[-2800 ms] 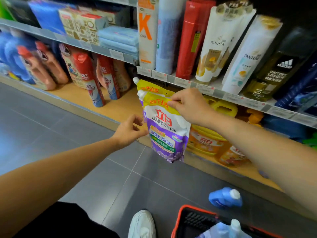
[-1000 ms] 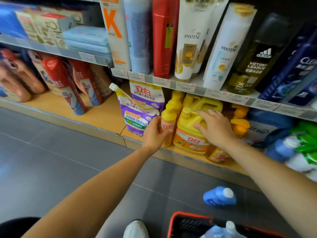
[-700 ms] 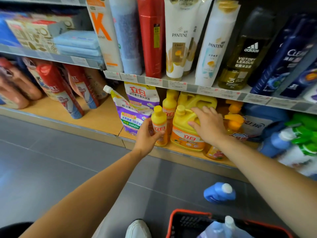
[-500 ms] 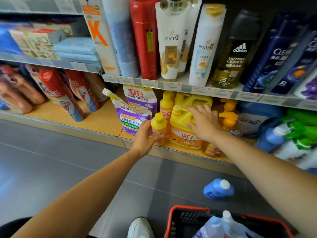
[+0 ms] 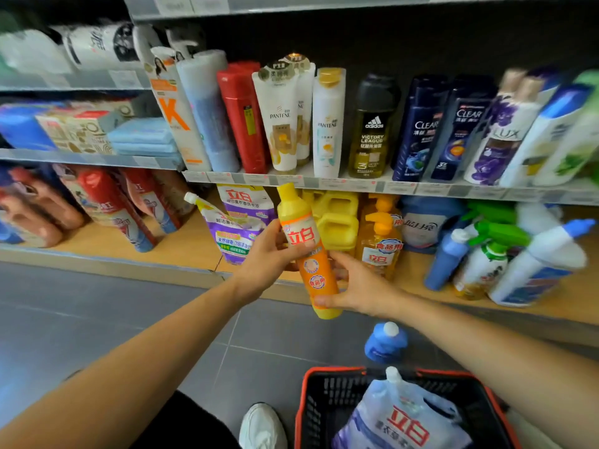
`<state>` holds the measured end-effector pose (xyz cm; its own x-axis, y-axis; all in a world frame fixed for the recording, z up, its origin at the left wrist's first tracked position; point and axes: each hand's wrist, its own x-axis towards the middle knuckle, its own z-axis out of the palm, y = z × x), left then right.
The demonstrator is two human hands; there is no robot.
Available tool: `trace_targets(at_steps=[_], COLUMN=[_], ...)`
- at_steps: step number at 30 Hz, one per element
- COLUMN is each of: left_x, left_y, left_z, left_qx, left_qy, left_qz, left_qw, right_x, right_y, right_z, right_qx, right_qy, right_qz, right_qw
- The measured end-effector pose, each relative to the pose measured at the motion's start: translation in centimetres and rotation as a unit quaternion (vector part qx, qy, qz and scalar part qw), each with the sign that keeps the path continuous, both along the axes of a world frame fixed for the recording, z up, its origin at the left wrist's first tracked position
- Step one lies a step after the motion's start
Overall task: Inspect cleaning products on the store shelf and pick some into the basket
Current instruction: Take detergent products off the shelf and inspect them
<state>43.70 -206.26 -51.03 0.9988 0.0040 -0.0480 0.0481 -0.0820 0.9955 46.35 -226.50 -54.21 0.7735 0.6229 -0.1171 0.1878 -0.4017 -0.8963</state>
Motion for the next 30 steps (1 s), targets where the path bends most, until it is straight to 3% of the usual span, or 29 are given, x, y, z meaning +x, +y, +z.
trace_targets(at_steps=[7,10,17,23,30], left_x=[-1.0,-0.6,-2.3,-1.5,-0.7], left_y=[-6.2,-8.2,-12.2,-13.3,-13.1], left_z=[2.4,3.5,1.3,-0.1,-2.0], left_qx=[-0.05,-0.114,-0.25,-0.171,-0.14], left_qy=[0.025,0.05,0.068,0.072,0.094], left_qz=[0.029,0.037,-0.053,-0.044,0.088], left_qw=[0.998,0.992,0.964,0.982,0.982], right_x=[-4.4,-5.6,-8.2,-8.3,-7.7], right_y=[-4.4,-7.3,-12.6,-13.8,-13.3], right_z=[0.4,0.6,0.3,-1.2,-2.6], right_qx=[0.089,0.125,0.232,0.255,0.263], right_qy=[0.045,0.079,0.196,0.277,0.245], right_qz=[-0.153,-0.176,-0.195,-0.153,-0.289], right_qw=[0.983,0.973,0.933,0.914,0.887])
